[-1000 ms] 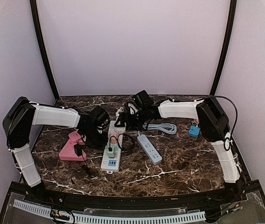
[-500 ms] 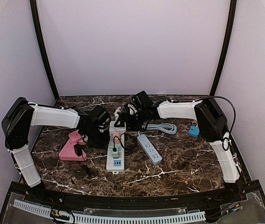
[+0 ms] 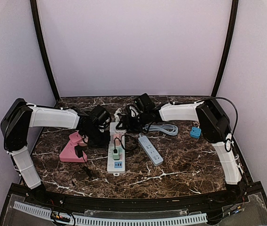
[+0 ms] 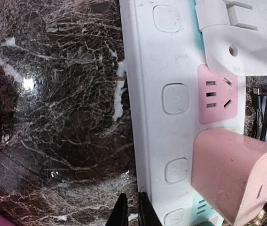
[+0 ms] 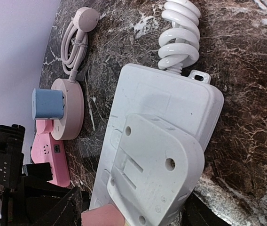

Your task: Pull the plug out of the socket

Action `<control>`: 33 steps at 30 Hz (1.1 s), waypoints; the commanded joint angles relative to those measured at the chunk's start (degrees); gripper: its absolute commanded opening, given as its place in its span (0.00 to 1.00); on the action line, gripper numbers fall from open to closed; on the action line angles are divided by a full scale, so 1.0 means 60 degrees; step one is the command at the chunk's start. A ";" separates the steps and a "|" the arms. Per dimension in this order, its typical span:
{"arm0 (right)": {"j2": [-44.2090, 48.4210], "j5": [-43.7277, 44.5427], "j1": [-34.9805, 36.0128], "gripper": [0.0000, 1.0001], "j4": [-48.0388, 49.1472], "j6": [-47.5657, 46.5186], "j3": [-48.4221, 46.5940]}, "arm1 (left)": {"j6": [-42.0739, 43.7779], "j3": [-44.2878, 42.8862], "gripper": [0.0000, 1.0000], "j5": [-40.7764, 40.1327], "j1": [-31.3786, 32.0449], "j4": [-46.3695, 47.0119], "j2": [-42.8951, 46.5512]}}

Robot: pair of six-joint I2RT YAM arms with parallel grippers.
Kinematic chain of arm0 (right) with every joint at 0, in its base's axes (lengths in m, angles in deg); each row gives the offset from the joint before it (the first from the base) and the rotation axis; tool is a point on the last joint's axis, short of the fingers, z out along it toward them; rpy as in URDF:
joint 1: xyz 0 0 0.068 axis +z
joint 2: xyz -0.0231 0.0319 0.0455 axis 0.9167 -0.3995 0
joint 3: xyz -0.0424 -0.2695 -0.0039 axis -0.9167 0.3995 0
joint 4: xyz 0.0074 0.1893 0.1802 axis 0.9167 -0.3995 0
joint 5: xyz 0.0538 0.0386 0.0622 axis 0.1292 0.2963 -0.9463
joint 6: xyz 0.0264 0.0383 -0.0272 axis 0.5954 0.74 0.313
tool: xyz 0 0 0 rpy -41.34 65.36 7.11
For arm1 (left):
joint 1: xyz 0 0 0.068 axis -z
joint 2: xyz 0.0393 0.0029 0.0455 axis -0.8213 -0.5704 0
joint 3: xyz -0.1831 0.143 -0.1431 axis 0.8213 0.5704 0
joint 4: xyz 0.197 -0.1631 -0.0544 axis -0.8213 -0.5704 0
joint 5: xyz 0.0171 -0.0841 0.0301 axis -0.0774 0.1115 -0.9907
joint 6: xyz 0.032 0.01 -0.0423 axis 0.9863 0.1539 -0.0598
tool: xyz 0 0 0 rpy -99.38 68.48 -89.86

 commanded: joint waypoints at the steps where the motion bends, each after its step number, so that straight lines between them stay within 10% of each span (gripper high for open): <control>1: 0.0526 -0.0217 0.0039 0.64 0.0474 0.0143 0.0232 | 0.0226 -0.0237 0.08 -0.0108 -0.0217 0.0007 0.0500; 33: -0.0193 -0.0862 -0.0177 0.36 0.1292 0.1274 0.0033 | 0.0585 -0.1548 0.07 0.0851 -0.1304 0.1127 -0.0666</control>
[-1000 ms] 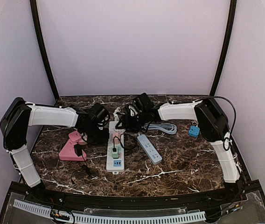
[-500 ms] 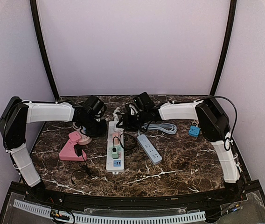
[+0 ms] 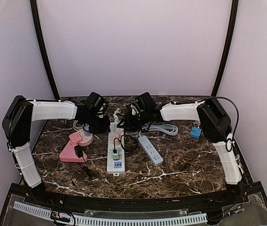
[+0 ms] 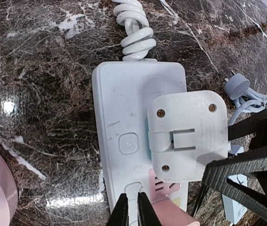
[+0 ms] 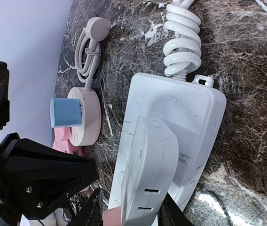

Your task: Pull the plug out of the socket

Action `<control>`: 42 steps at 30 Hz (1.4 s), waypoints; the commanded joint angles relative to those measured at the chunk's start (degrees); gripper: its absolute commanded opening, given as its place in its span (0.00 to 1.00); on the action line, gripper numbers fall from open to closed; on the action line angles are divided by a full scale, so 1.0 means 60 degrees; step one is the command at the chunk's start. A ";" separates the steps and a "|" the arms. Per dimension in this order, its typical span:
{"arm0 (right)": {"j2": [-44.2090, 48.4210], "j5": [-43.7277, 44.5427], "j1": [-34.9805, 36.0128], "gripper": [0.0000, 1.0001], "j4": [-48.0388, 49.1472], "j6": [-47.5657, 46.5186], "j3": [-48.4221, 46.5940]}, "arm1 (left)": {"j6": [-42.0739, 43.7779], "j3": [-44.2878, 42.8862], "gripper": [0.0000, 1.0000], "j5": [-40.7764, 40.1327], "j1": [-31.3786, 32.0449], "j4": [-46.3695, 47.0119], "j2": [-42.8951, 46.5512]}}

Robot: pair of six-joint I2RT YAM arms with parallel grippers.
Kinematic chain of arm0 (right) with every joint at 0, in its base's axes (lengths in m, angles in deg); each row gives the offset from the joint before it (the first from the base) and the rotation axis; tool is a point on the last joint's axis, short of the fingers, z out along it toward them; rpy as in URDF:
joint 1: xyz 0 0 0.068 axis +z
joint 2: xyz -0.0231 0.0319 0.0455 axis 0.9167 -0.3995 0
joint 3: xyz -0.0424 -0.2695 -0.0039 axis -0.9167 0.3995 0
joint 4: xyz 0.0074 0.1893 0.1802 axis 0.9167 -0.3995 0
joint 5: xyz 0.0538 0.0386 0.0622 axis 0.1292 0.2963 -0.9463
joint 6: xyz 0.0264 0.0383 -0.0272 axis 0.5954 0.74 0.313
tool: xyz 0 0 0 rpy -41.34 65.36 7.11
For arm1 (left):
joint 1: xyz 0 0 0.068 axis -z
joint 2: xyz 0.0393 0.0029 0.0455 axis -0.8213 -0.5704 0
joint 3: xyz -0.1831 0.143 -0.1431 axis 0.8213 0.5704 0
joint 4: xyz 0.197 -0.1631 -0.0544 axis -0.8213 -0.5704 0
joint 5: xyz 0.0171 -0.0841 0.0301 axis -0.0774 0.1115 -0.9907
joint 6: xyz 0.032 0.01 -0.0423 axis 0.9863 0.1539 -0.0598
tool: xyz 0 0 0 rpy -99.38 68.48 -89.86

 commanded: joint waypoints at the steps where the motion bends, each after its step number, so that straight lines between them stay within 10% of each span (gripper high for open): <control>1: -0.0357 -0.0545 -0.0122 0.36 0.0673 0.0365 -0.0193 | 0.0217 -0.0467 0.07 0.0186 -0.0211 0.0117 -0.0378; 42: -0.0998 -0.2526 -0.0578 0.00 0.4010 0.3103 0.0871 | 0.0247 -0.1487 0.03 0.0331 -0.0632 0.0170 -0.2061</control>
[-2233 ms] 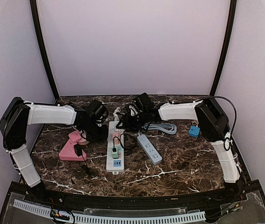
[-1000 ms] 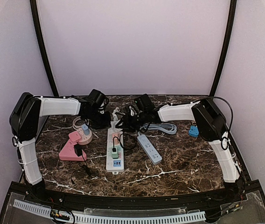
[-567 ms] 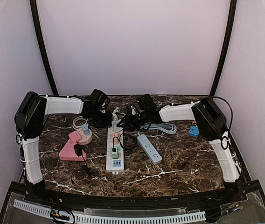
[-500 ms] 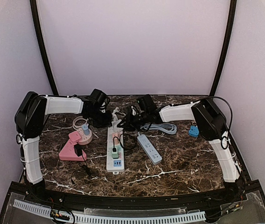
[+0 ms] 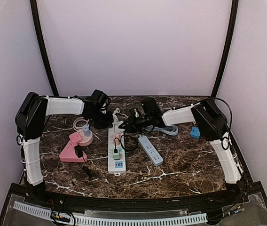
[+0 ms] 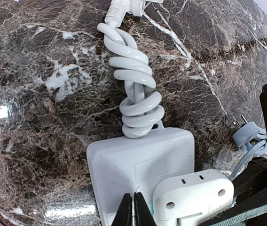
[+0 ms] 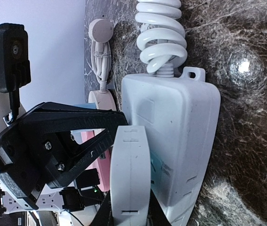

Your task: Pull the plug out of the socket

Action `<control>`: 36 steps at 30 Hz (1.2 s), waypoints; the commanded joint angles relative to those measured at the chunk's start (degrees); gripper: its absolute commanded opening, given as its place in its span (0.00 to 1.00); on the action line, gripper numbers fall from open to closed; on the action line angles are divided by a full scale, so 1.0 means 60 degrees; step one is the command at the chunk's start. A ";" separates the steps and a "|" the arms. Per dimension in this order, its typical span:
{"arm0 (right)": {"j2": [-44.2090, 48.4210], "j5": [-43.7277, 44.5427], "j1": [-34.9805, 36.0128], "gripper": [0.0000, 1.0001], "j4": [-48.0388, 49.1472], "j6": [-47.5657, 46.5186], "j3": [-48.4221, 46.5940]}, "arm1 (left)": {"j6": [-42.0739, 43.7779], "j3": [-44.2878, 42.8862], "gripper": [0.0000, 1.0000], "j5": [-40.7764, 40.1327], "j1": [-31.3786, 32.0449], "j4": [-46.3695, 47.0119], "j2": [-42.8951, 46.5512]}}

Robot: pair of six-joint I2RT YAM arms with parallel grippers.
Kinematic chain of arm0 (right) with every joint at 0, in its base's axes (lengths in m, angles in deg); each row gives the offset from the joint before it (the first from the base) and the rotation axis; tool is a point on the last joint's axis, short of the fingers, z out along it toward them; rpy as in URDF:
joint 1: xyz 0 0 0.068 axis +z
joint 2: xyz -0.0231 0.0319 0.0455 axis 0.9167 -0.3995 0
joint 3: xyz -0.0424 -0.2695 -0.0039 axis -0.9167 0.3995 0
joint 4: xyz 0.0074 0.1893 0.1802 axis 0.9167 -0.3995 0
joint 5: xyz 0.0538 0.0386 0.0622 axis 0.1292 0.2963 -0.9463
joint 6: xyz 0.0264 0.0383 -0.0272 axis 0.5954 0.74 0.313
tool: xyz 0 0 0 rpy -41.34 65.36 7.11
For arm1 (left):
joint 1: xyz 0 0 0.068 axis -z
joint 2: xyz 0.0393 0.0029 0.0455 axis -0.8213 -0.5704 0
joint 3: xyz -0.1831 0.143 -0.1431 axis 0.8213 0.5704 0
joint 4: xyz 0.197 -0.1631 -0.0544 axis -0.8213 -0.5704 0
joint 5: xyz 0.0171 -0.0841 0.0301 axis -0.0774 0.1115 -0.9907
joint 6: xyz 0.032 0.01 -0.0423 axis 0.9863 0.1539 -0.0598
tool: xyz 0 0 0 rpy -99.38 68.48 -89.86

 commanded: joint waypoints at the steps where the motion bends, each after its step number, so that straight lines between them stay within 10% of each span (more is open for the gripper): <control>1: -0.0231 -0.0628 -0.0061 0.00 0.1465 0.0788 0.0214 | -0.0096 0.0290 0.03 0.0001 -0.0038 -0.0205 -0.0130; 24: -0.0196 -0.1909 -0.0161 0.00 0.4479 0.2399 0.0231 | -0.0151 0.0588 0.02 -0.0032 -0.0039 -0.0130 -0.0239; 36: 0.1054 -0.1058 -0.0583 0.00 0.1605 0.0052 0.0417 | 0.0100 -0.0265 0.02 0.0088 -0.0046 -0.0724 -0.0046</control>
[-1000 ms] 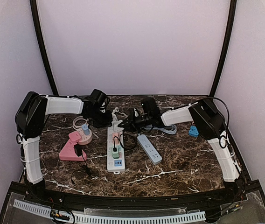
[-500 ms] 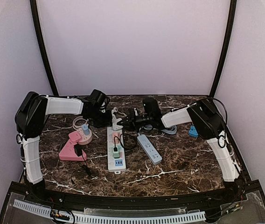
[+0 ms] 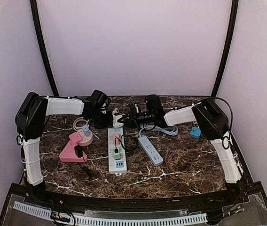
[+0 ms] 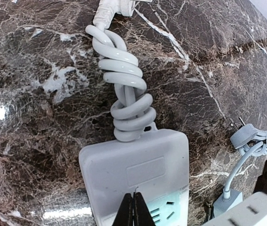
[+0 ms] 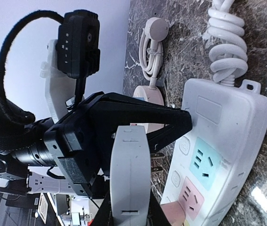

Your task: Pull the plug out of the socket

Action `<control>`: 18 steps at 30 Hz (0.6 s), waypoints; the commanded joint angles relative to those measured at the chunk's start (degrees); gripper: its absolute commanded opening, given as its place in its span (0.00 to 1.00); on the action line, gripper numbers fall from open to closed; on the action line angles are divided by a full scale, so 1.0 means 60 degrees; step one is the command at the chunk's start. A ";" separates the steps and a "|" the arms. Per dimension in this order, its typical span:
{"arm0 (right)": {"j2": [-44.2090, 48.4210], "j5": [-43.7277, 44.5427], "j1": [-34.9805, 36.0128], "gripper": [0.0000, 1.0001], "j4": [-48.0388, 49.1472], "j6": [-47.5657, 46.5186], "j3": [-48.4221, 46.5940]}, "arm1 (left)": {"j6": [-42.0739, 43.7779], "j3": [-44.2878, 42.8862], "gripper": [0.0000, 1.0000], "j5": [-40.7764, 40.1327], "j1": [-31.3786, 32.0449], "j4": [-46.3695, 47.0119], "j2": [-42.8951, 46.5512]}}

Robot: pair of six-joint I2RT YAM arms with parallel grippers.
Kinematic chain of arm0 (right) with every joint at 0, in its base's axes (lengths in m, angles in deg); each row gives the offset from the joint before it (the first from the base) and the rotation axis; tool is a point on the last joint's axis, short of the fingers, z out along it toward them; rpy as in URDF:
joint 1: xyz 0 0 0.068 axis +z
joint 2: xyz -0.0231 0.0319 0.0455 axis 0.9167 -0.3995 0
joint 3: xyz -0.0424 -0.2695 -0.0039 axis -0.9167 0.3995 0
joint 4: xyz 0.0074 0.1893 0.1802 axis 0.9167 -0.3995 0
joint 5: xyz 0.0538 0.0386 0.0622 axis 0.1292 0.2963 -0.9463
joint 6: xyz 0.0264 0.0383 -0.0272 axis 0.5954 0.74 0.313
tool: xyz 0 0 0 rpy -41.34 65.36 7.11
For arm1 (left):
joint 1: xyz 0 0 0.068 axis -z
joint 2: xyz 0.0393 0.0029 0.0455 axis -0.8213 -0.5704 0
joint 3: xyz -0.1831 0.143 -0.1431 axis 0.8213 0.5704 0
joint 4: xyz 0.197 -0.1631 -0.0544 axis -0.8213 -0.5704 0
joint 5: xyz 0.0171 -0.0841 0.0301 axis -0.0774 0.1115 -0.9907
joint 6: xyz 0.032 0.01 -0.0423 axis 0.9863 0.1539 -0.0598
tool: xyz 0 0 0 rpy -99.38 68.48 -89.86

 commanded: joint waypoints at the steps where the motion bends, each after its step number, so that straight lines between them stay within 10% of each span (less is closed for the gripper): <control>1: 0.1271 0.0559 -0.0372 0.00 -0.1498 -0.1646 0.0061 | 0.0209 -0.0595 0.02 0.0069 -0.0035 -0.1067 0.0023; 18: 0.3680 0.6933 -0.2268 0.00 -0.8404 -0.8098 0.0137 | 0.0284 -0.0273 0.05 0.0646 0.0002 -0.1743 0.1995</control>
